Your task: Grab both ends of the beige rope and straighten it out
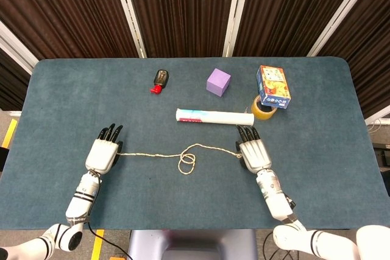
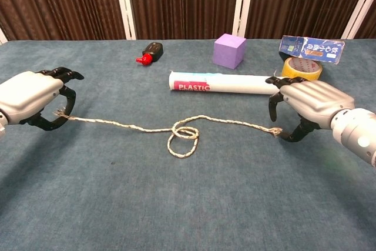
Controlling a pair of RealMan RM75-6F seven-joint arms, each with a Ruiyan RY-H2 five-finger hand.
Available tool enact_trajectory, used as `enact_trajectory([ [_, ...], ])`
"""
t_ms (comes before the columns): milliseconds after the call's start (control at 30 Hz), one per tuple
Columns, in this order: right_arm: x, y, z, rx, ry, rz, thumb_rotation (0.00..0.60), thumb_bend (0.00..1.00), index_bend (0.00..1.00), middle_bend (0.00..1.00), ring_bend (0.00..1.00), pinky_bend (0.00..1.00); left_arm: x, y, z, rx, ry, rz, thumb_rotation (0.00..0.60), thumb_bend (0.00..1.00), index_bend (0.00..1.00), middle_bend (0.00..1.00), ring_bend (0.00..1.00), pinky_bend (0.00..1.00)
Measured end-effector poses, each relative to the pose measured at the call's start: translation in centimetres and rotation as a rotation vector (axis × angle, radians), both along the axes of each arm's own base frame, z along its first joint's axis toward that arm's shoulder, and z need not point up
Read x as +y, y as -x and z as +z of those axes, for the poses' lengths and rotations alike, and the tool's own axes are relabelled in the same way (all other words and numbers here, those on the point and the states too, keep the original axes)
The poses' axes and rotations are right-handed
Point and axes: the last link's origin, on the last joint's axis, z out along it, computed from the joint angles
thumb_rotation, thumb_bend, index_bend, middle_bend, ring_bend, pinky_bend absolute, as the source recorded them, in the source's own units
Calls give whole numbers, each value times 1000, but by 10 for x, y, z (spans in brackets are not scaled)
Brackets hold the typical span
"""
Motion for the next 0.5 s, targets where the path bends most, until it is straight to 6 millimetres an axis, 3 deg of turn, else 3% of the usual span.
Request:
enact_trajectory([
  [500,-8,-1,-15,23,-20,-27,600,459,642,65,0,0,4,4,3,-7,-3,10,600,466,616,76,0,167],
])
